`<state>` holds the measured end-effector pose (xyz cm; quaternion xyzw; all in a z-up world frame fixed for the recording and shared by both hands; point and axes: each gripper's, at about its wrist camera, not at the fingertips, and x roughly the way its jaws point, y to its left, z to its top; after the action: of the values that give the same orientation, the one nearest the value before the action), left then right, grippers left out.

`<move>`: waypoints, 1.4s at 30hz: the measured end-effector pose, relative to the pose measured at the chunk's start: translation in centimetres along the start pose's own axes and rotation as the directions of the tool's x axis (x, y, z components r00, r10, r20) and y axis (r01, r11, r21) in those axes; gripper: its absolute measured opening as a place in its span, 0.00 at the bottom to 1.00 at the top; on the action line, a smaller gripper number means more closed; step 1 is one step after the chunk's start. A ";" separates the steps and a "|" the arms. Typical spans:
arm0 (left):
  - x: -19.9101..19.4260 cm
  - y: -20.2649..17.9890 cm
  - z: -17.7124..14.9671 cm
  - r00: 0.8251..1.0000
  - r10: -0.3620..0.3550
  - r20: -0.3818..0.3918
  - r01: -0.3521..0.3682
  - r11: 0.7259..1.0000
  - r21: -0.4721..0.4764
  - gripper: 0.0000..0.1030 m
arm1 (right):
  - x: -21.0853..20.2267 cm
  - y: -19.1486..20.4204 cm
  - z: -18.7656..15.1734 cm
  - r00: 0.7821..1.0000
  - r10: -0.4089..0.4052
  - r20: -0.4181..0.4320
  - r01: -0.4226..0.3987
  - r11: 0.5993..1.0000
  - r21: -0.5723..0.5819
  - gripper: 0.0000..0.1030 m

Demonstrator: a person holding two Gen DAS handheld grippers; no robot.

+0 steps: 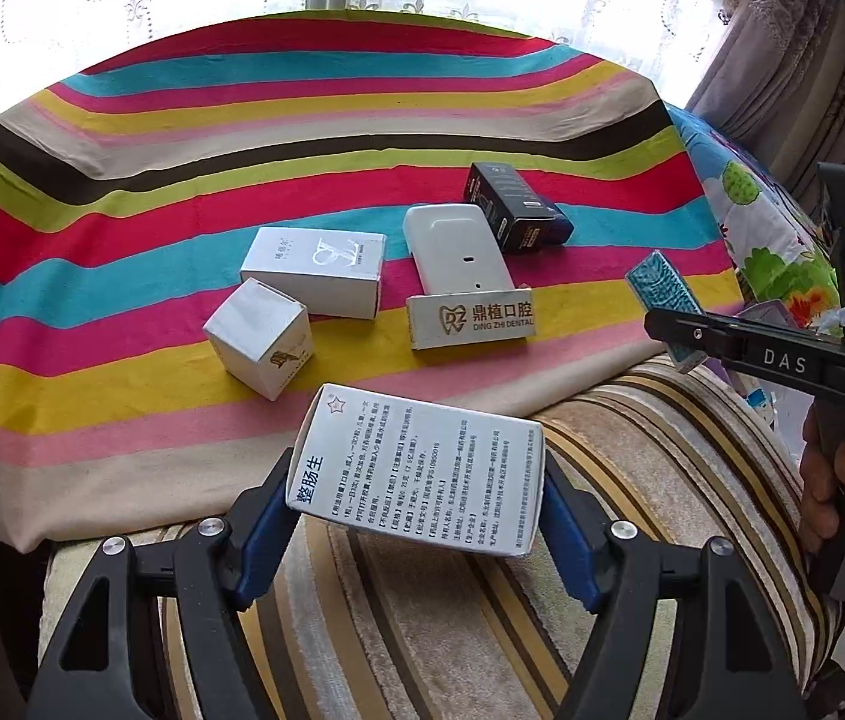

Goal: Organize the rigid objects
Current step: 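Carry the red-print box and the teal pack over the purple box with both tools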

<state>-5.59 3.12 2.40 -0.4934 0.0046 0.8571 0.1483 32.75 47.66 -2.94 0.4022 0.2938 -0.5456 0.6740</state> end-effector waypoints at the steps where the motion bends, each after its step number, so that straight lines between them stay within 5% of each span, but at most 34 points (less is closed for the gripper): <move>1: -0.1 -0.4 0.0 1.000 -0.003 0.002 0.003 1.000 0.002 0.72 | -0.4 -0.2 -0.3 1.000 0.001 0.002 -0.001 1.000 0.002 0.35; 12: -0.5 -6.3 -0.6 0.997 -0.076 0.015 0.075 0.996 0.044 0.72 | -4.5 -4.6 -3.1 0.999 0.014 0.043 -0.017 0.998 0.058 0.35; 24: -0.1 -14.0 -0.3 0.986 -0.166 0.001 0.164 0.977 0.139 0.72 | -8.8 -13.9 -7.3 0.994 -0.098 0.053 0.088 0.982 0.168 0.35; 42: 1.7 -27.5 -1.3 0.967 -0.238 -0.088 0.253 0.892 0.375 0.72 | -10.8 -24.3 -13.8 0.961 -0.272 -0.043 0.274 0.928 0.252 0.35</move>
<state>1.78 29.67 4.08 -0.4683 0.1126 0.8040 0.3488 7.23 62.96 -6.25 0.4430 0.2767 -0.6657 0.5329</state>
